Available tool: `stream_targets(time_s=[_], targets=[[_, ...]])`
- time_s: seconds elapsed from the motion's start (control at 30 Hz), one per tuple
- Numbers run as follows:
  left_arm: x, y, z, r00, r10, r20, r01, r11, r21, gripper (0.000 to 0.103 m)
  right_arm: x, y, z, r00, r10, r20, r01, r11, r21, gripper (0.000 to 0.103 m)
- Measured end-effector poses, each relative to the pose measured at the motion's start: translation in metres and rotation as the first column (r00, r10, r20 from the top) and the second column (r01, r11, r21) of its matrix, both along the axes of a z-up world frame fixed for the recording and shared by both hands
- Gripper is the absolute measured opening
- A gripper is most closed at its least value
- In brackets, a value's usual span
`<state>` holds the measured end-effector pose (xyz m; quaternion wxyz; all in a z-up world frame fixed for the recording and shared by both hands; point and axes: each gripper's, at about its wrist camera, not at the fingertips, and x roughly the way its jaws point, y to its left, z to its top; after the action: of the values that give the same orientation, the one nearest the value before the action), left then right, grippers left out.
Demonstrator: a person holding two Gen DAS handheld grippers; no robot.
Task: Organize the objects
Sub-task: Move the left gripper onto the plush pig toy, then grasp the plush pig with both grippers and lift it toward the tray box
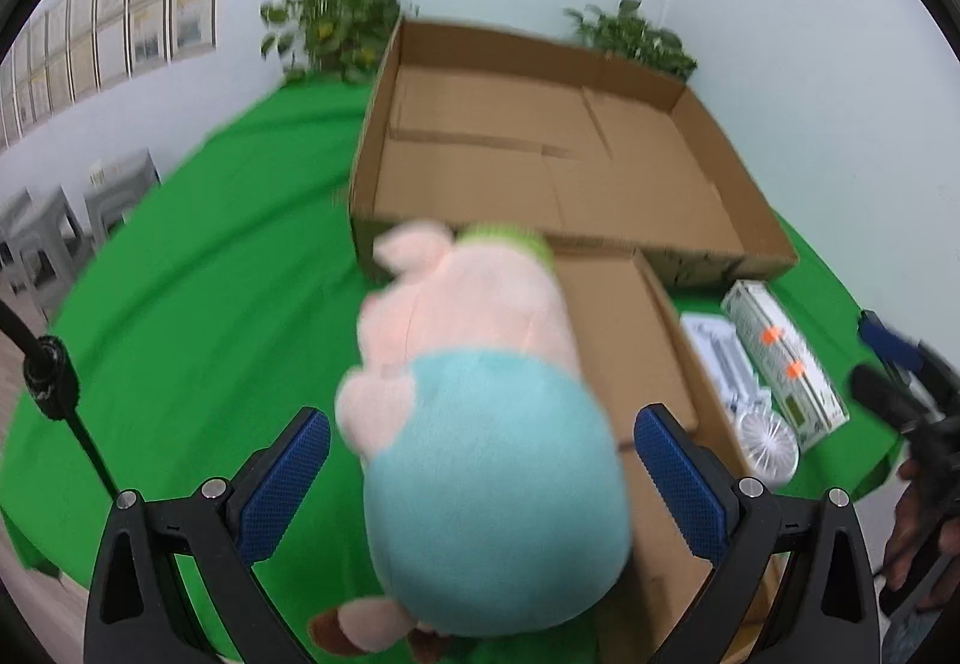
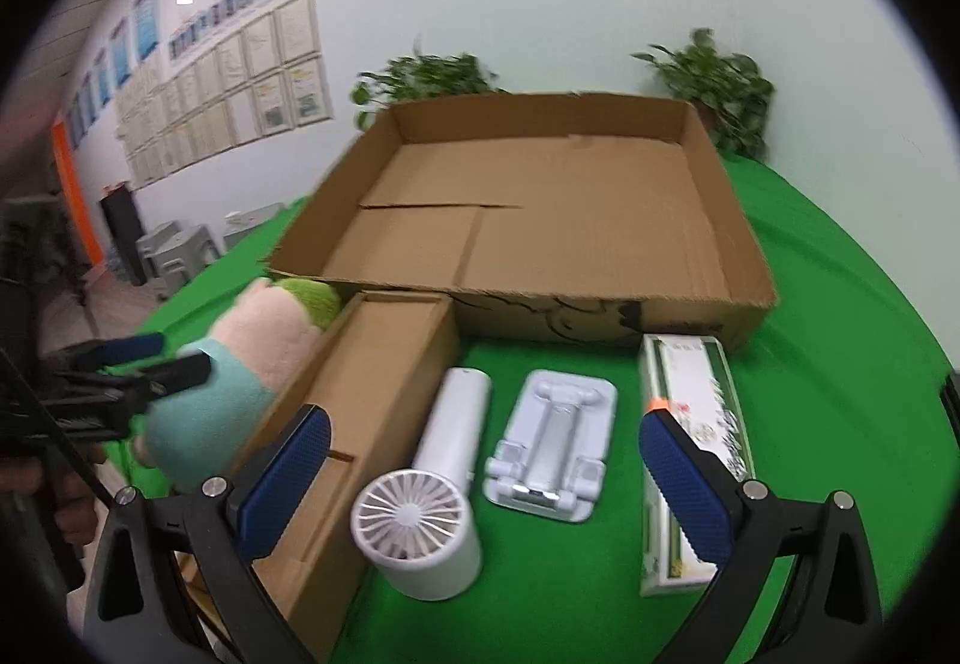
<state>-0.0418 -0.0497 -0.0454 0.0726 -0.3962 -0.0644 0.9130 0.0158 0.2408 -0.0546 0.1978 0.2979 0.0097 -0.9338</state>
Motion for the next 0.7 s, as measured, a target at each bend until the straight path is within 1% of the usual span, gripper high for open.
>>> stream_targets(time_s=[0.07, 0.13, 0.17, 0.2, 0.23, 0.27, 0.3, 0.37, 0.43, 0.5, 0.6, 0.7], targets=[[0.000, -0.007, -0.014, 0.999, -0.011, 0.035, 0.009, 0.999, 0.052, 0.099, 0.004, -0.006, 0.007, 0.997, 0.072, -0.032, -0.072, 0.997, 0.001, 0.102], [0.000, -0.012, -0.025, 0.998, -0.049, 0.040, 0.043, 0.989, 0.142, 0.090, 0.004, -0.013, 0.012, 0.991, 0.123, -0.044, -0.123, 0.992, 0.003, 0.102], [0.003, -0.013, -0.026, 0.999, -0.046, 0.021, 0.042, 0.989, 0.139, 0.085, 0.003, -0.019, 0.014, 0.987, 0.158, -0.040, -0.158, 0.987, -0.010, 0.102], [0.004, -0.014, -0.027, 0.999, -0.050, 0.011, 0.048, 0.990, 0.133, 0.083, 0.001, -0.024, 0.016, 0.983, 0.181, -0.032, -0.182, 0.983, -0.027, 0.102], [0.006, -0.014, -0.027, 0.999, -0.053, 0.003, 0.052, 0.990, 0.133, 0.076, -0.001, -0.030, 0.017, 0.979, 0.203, -0.022, -0.204, 0.978, -0.044, 0.102], [0.008, -0.017, -0.026, 0.999, -0.052, -0.006, 0.052, 0.988, 0.145, 0.066, -0.004, -0.038, 0.018, 0.972, 0.234, -0.004, -0.233, 0.970, -0.067, 0.102], [0.011, -0.020, -0.025, 0.998, -0.061, -0.014, 0.062, 0.984, 0.167, 0.066, -0.006, -0.044, 0.019, 0.968, 0.250, 0.005, -0.249, 0.965, -0.079, 0.102], [0.017, -0.024, -0.023, 0.998, -0.058, -0.020, 0.061, 0.984, 0.170, 0.063, -0.011, -0.059, 0.022, 0.955, 0.295, 0.031, -0.289, 0.950, -0.113, 0.102], [0.024, -0.029, -0.020, 0.998, -0.049, -0.027, 0.052, 0.986, 0.158, 0.062, -0.018, -0.077, 0.023, 0.935, 0.347, 0.071, -0.333, 0.929, -0.159, 0.102], [0.034, -0.036, -0.016, 0.999, -0.025, -0.036, 0.029, 0.991, 0.132, 0.061, -0.020, -0.092, 0.024, 0.917, 0.389, 0.089, -0.370, 0.912, -0.180, 0.102], [0.054, -0.054, -0.007, 0.999, 0.015, -0.053, -0.008, 0.993, 0.118, 0.061, -0.021, -0.120, 0.024, 0.881, 0.458, 0.122, -0.431, 0.881, -0.196, 0.102], [0.072, -0.067, -0.006, 0.998, 0.037, -0.056, -0.031, 0.994, 0.108, 0.061, -0.029, -0.150, 0.016, 0.832, 0.524, 0.182, -0.472, 0.841, -0.263, 0.102]])
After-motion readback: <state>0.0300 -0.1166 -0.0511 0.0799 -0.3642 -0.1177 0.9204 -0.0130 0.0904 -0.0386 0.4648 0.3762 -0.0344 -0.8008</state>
